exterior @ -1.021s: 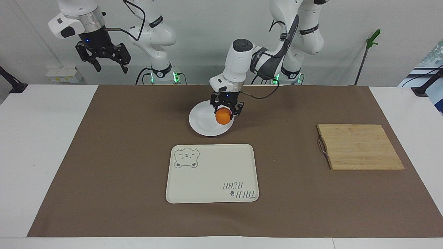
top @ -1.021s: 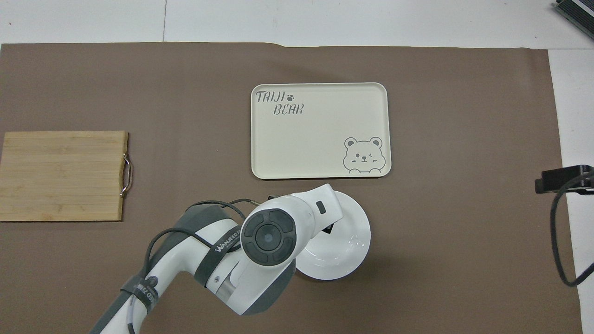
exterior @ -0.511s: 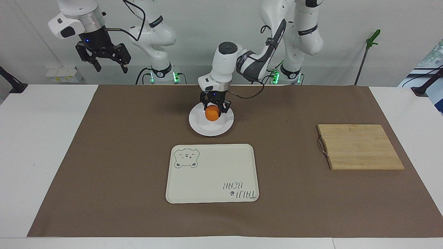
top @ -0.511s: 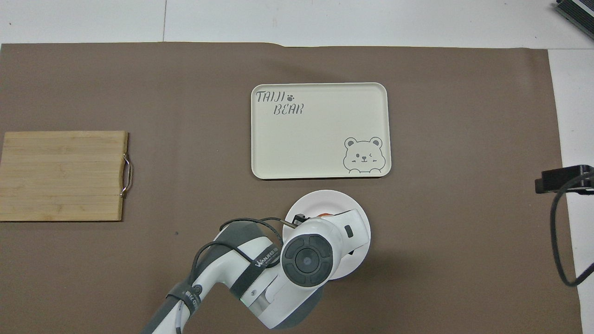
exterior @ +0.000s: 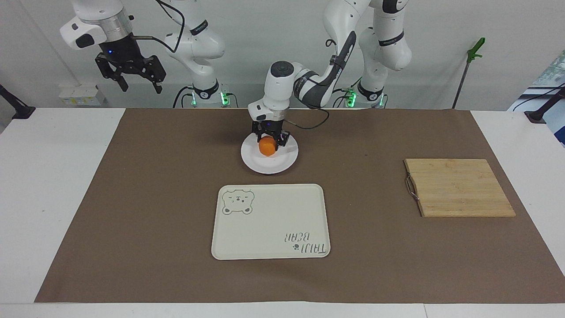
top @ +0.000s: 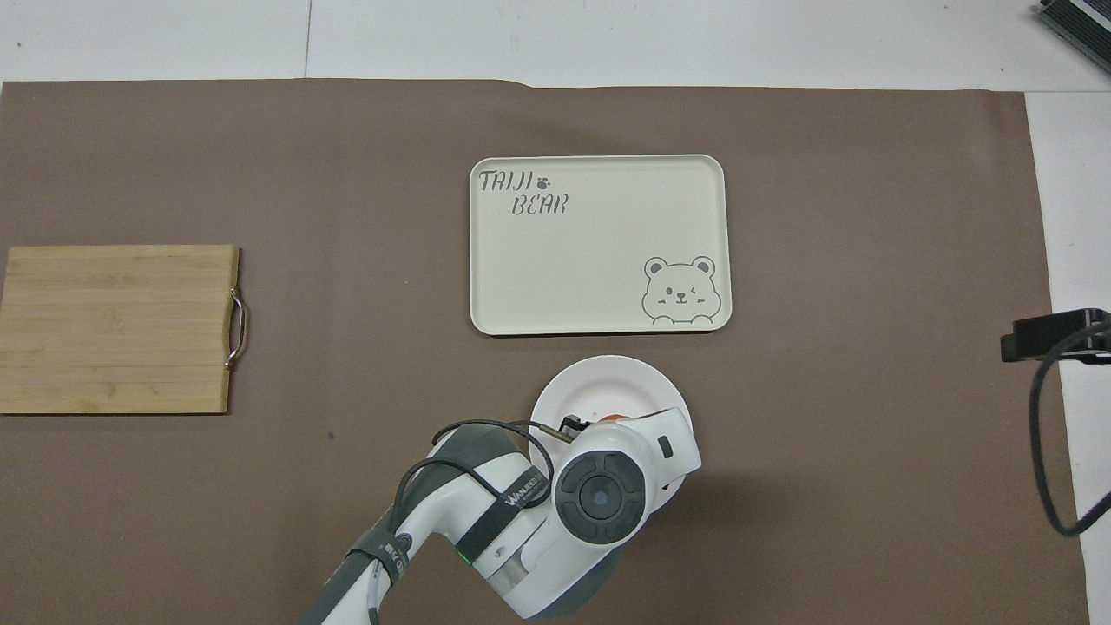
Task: Place orange and plate with both arms
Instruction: 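Carry the orange with the left gripper over the white plate, then release the orange onto the plate while the right gripper moves in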
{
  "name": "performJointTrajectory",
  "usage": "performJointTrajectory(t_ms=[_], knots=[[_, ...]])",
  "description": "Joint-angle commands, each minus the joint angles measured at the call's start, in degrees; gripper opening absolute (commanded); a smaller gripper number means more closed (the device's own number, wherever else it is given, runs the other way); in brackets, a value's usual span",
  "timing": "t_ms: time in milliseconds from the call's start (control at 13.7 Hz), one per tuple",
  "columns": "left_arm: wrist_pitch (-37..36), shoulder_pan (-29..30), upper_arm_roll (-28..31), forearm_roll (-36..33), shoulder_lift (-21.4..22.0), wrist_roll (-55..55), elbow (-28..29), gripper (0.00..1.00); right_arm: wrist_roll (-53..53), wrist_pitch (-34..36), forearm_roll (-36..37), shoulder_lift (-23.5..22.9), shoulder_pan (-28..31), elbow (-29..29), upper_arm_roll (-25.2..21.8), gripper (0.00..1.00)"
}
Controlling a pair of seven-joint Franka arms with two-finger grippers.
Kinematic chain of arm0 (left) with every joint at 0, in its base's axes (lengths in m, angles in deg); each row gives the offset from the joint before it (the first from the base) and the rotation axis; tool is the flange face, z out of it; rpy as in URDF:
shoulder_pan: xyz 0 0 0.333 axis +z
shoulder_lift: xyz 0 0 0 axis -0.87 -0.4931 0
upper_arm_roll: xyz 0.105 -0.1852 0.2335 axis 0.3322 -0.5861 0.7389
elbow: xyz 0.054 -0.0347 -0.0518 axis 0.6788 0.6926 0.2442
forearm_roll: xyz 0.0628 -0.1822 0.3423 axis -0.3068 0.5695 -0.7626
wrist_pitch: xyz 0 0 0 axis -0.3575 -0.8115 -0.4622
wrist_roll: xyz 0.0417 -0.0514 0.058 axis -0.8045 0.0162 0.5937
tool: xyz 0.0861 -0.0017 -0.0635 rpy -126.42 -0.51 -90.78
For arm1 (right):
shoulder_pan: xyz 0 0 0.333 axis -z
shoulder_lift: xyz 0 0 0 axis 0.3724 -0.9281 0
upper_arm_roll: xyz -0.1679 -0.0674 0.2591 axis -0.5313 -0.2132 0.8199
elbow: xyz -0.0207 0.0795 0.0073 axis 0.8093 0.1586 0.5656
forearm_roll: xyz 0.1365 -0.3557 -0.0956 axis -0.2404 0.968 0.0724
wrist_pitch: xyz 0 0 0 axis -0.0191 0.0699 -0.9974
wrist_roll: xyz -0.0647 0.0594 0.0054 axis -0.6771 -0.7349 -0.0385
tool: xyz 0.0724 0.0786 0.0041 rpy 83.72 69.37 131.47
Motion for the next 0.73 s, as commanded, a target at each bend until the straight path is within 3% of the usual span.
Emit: performJointTrajectory(t_ms=[0,219,657], knots=[[-0.1,1.2,0.5,0.6,1.2,-0.3,0.0,1.00,1.4,0.0,-1.7,1.3,0.7,-0.4,0.7,1.00],[-6.0,6.8,0.7,0.6,6.4,-1.3,0.0,1.00,0.8,-2.2,-5.2,1.4,0.6,-1.2,0.5,1.00],[-17.3,20.3,1.0,-0.4,9.9,-2.9,-1.3,1.00,0.9,-2.3,-11.0,1.4,0.7,-3.9,0.4,1.00]])
